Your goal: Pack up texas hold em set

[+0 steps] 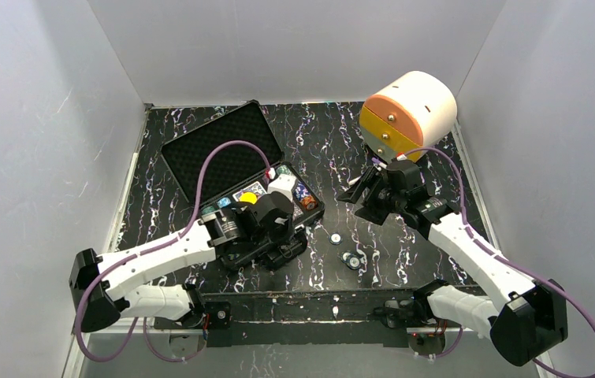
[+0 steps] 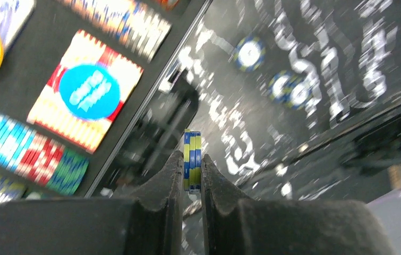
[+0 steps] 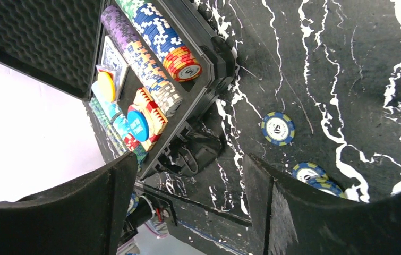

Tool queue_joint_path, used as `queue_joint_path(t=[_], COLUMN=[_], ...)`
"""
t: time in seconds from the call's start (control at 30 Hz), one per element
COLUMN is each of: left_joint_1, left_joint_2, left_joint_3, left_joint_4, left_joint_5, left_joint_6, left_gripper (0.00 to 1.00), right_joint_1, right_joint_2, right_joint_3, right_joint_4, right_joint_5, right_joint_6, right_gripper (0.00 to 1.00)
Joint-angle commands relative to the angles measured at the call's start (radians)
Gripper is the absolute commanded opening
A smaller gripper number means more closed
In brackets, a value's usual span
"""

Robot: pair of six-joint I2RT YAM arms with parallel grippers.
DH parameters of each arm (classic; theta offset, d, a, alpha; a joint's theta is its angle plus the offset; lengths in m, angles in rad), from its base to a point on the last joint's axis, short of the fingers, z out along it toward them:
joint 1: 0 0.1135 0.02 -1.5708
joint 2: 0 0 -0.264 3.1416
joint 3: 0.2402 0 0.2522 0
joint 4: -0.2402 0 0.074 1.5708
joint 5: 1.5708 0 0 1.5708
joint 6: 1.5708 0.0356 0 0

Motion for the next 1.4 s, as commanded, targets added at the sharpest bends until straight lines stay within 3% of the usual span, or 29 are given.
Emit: queue_joint_path(t=[0.0,0.23,0.43,0.83,1.37], left_joint_1=[-0.002,-0.002,0.016,0.156,0.173], left_joint_2=[0.051,0.065,0.16,0.166,0.231], left_joint_3=[0.061,0.05,0.034,0.016,0.039], left_joint_4=[-0.463,-0.629,-0.644,-0.578,-0.638], left_joint_5=[0.057,-0.091,-0.121,-0.09,0.002], left_joint_6=[0.017,-0.028,-0.012,0.085,0.15], left_gripper=[0.0,0.0,0.0,0.0,0.0], right_joint_1=[-0.014,-0.021,-0.022,-0.025,-0.024], right_joint_2=[0.004,0.022,0.016,0.019,0.01], right_joint_3=[0.052,0.042,0.04,0.017,0.006], right_joint_4=[-0.013,-0.001,-0.007,0.011,0.008], right_joint_5=[-0.008,-0.054,-0.051,-0.073,-0.071], right_joint_6=[-0.09,-0.093,-0.083,-0.064,-0.078], right_gripper=[0.81,0.81,0.8,0.8,0.8])
